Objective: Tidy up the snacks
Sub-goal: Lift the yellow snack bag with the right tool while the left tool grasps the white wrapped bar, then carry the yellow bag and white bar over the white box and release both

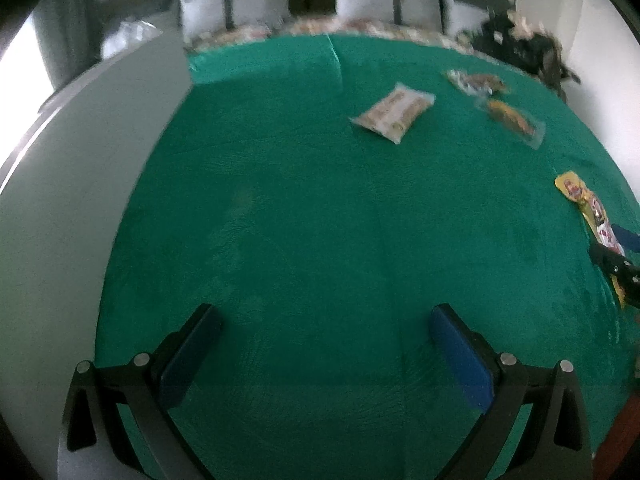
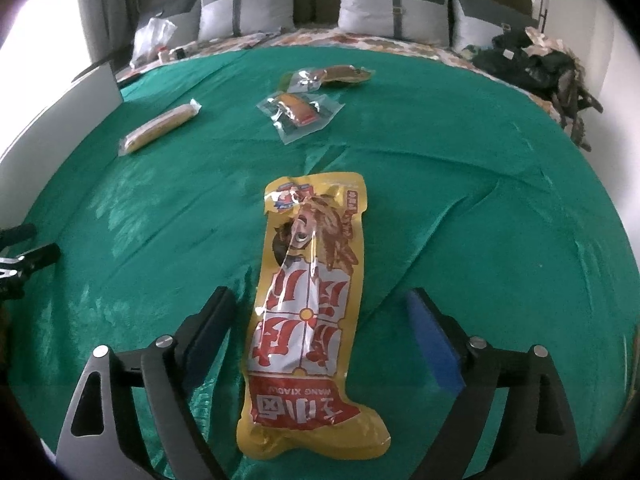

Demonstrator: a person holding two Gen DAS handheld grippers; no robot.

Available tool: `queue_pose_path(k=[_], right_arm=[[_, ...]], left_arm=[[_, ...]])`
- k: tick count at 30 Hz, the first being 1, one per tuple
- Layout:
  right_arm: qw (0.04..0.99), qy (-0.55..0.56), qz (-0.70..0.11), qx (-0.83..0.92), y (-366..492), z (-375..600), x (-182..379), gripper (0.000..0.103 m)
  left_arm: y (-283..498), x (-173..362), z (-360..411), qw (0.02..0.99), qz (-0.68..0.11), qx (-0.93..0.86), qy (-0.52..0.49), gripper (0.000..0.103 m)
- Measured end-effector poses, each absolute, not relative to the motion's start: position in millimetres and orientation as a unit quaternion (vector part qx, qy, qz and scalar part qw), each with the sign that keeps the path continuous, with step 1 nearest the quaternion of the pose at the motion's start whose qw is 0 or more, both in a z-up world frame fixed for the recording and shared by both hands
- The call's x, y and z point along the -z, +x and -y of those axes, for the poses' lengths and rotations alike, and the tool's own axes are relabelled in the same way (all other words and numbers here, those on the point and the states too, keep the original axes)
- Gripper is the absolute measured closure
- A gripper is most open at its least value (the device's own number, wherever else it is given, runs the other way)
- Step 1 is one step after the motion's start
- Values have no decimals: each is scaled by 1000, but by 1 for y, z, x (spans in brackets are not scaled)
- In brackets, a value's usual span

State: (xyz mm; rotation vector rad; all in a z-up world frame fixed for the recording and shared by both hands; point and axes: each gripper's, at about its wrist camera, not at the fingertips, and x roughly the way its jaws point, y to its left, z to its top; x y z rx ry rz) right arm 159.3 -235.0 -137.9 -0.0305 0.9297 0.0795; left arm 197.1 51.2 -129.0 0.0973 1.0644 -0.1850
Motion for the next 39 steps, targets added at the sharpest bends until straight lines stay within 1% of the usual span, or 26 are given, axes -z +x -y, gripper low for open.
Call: queue_pose_path(k=[3,7,11,16,18,22,23,24,25,26,27,32,39], right_arm=[[892,-16,-450,-40,161,234,138,10],[891,-19,-452,-43,164,232,139,8],[891,-20,-452,-45,164,232,139,8],[890,-20,-452,-45,164,232,139,8],[890,-20,-452,-46,164,232,139,8],[890,-21,-452,-48,165,231,139,8],[890,-21,-452,-48,165,231,139,8],[890,-21,-452,-48,165,231,139,8],[890,-21,-452,-47,165,231,139,8],[890,-21,-452,-47,165,231,139,8],[890,-21,-452,-47,165,231,139,8],[890,-21,-453,-47,165,231,139,8],[884,-21,-465,-47,169,228,138,8]], left_arm=[[217,122,-40,843,-521,123,50,1],[258,101,-6,846,-502,153,96,1],[303,93,32,841,-496,170,131,1],[361,112,46,829,-533,144,90,2],[371,121,47,823,-545,139,73,9],[368,124,60,822,-537,164,91,15],[364,124,64,822,-533,169,105,23],[360,122,68,824,-524,181,115,37],[357,120,71,824,-521,191,116,45],[355,118,72,821,-523,194,121,63],[353,117,73,820,-523,197,120,77],[329,113,67,825,-521,185,118,83],[258,111,30,825,-536,166,68,83]])
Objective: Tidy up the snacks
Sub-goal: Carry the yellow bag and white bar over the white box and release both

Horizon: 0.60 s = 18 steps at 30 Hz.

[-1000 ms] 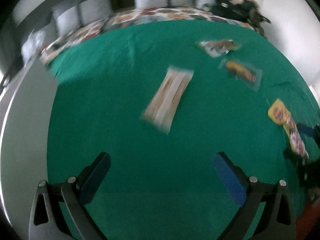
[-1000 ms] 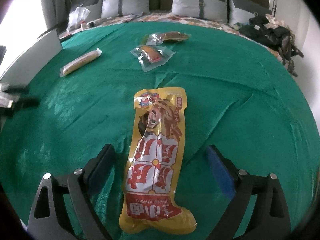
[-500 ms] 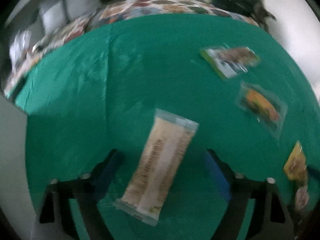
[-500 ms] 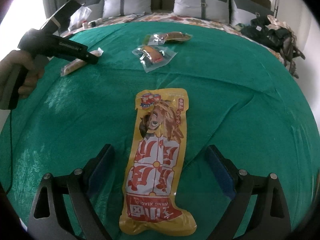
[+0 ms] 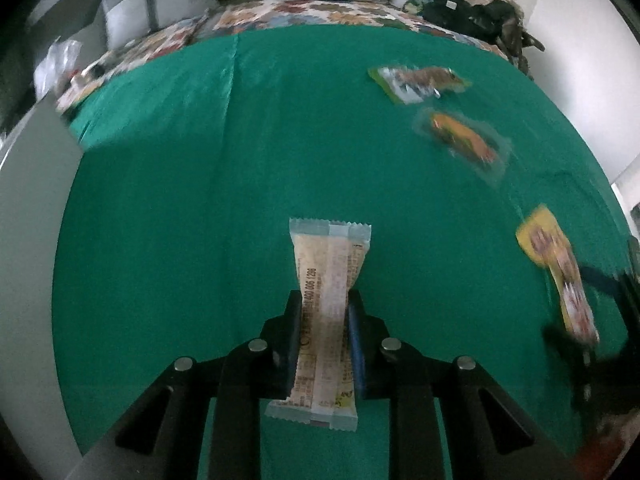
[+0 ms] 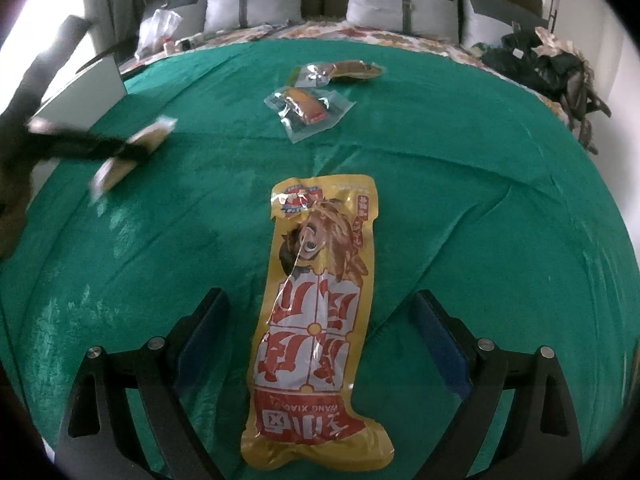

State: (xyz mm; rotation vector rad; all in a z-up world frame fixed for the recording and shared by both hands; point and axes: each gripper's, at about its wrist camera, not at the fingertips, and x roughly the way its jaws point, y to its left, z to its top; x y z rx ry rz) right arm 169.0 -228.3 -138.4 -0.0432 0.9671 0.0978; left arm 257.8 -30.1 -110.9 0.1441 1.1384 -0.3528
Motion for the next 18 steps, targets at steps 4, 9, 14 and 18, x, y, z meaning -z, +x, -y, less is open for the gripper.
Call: queue_pose_path(k=[4,9,14,18], right_arm=[[875,-22,-481,-51,171,229,137,8],[867,-21,-494,-55,170,230,135,10],[865,-27,-493,-88,167,225,134,13],[865,3,-492,-97,167,236,127,52]], left_arm=[[214,111,16,827,-538,158,49,83],[185,110,14,834,-530,150,40,84],[175,109,11,839,-525,145,10,85],[173,105,7,840,-522,147,-11,85]])
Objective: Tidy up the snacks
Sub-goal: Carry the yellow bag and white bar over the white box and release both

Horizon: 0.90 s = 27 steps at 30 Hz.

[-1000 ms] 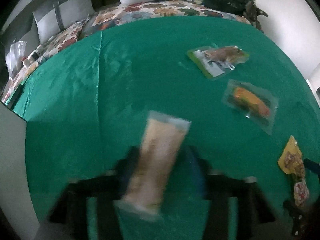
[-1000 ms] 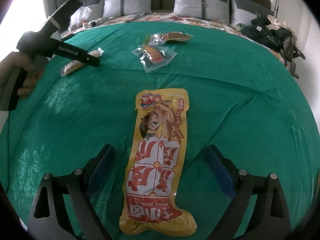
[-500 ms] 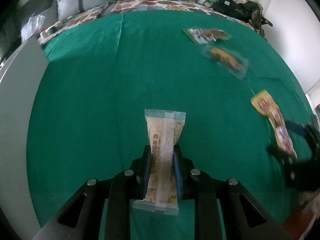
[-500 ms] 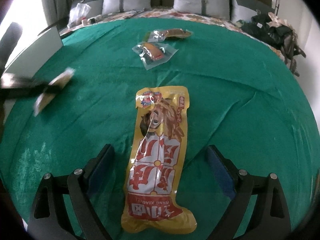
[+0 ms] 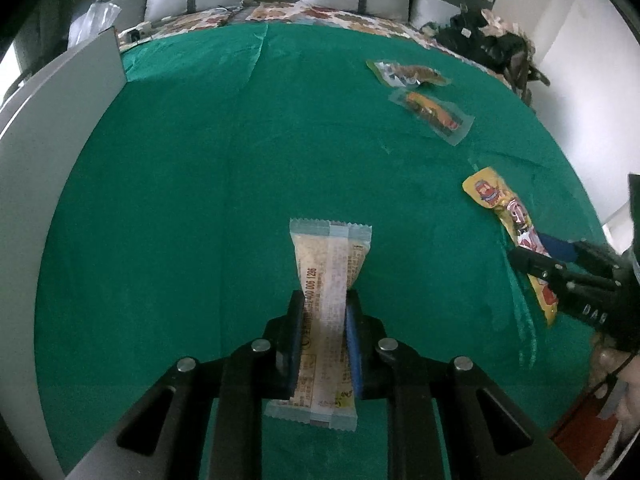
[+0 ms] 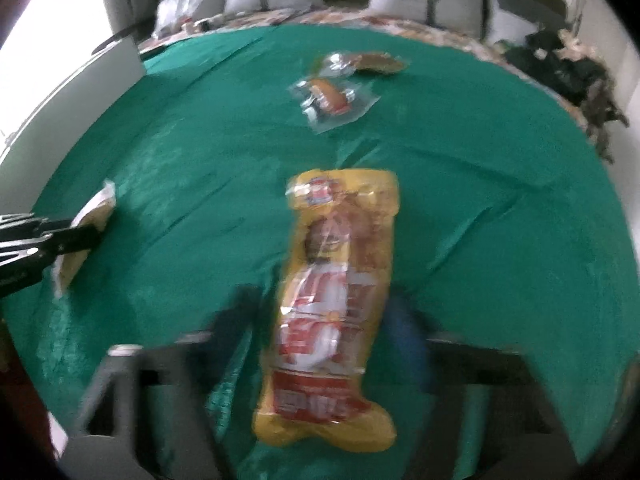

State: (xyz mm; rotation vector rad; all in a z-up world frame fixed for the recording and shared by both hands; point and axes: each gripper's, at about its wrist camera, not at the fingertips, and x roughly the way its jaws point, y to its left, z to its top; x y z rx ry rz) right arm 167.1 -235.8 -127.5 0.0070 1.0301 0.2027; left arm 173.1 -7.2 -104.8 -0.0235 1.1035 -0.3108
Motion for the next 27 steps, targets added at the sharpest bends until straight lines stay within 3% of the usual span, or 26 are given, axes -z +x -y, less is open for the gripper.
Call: queue_pose_path(k=[7,13,27], right_arm=[[836,219,-482,-146,159,281,126,53],[787,391,-423,-223,136,304,125,53],[782,350,-412,-309,136,183,43,53]], left_arm=[[153,75,-14,854,-493,157,-44,86],[127,40,-51,867,-462,163,-97,86],[83,-63,-204,903,-349,129,-214,86]])
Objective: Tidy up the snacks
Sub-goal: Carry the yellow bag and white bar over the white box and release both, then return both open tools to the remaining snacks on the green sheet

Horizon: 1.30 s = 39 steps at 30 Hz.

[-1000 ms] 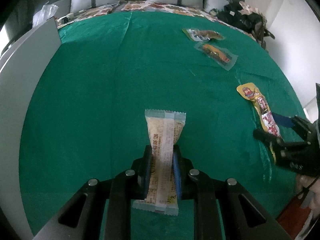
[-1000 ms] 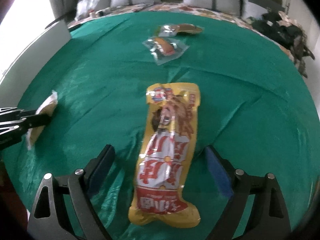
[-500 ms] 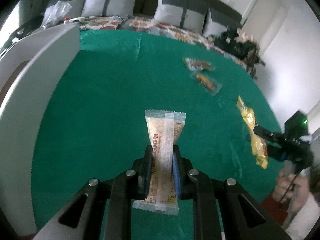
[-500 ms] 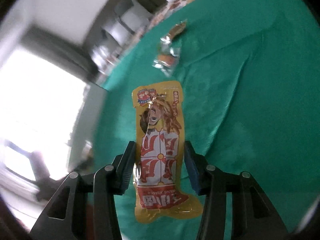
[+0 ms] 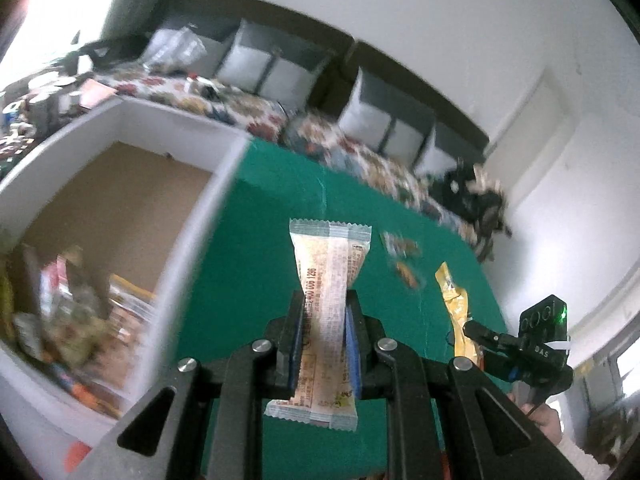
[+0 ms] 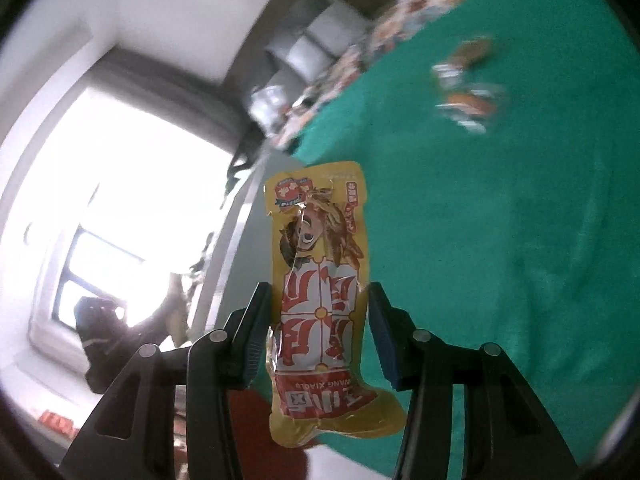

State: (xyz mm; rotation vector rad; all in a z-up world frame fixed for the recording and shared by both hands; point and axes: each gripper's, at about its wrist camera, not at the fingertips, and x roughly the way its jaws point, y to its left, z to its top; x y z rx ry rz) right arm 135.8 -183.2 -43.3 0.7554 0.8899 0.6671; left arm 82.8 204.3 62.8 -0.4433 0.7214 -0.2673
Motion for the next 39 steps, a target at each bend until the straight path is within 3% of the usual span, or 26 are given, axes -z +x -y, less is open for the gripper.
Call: queue_pose_path(k=[9,17,19,21,22,31,37,39], right_arm=[[770,248,-406,-425,186,-3,-52,53],[782,142,-411,-446,208,-138,-53,52],[783,122,-417,-445,207,-161,-43,47],[782,109,-426,-440,210,-172,-35,37],[785,110,-426,-436,213,-170,-33,37],[828,96,-405,-375,230,-83,-25,31],[850,20,-454,-264,214,36,44,31],[858,-10,-469,-212,199,87,74,31]], left_arm=[[94,-75,-335,915,-332,33,-229,86],[111,-46,-386,912,-358,-46,-195,85],[113,-39,-384,914,-361,-78,-170,71],[113,-34,-387,914,-361,-97,-158,24],[108,-32,-388,916,-355,-105,-156,19],[97,-28,-354,916,-355,-85,-166,16],[107,-35,-261,922,-367,-11,-125,15],[112,-31,-220,922,-371,23,-108,8]])
